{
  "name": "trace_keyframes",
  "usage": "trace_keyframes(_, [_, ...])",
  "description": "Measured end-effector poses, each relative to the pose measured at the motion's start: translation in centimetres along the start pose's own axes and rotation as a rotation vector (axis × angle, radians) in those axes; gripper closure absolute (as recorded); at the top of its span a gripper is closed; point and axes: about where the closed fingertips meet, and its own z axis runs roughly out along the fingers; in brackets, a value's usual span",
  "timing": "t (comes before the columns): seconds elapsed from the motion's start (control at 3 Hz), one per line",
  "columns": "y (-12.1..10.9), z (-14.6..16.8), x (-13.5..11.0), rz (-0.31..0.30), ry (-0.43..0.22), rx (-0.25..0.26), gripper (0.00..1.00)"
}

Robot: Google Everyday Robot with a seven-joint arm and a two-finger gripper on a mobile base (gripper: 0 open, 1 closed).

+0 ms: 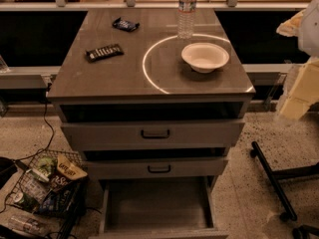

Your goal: Close bottom drawer

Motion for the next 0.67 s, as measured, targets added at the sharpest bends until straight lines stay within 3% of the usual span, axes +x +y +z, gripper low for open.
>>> trace_keyframes(0.33, [0.0,0.0,0.0,0.0,0.0,0.0,0.0])
trace_keyframes(0.67, [1.9,2.8,1.9,0.028,0.054,0.002,0.0])
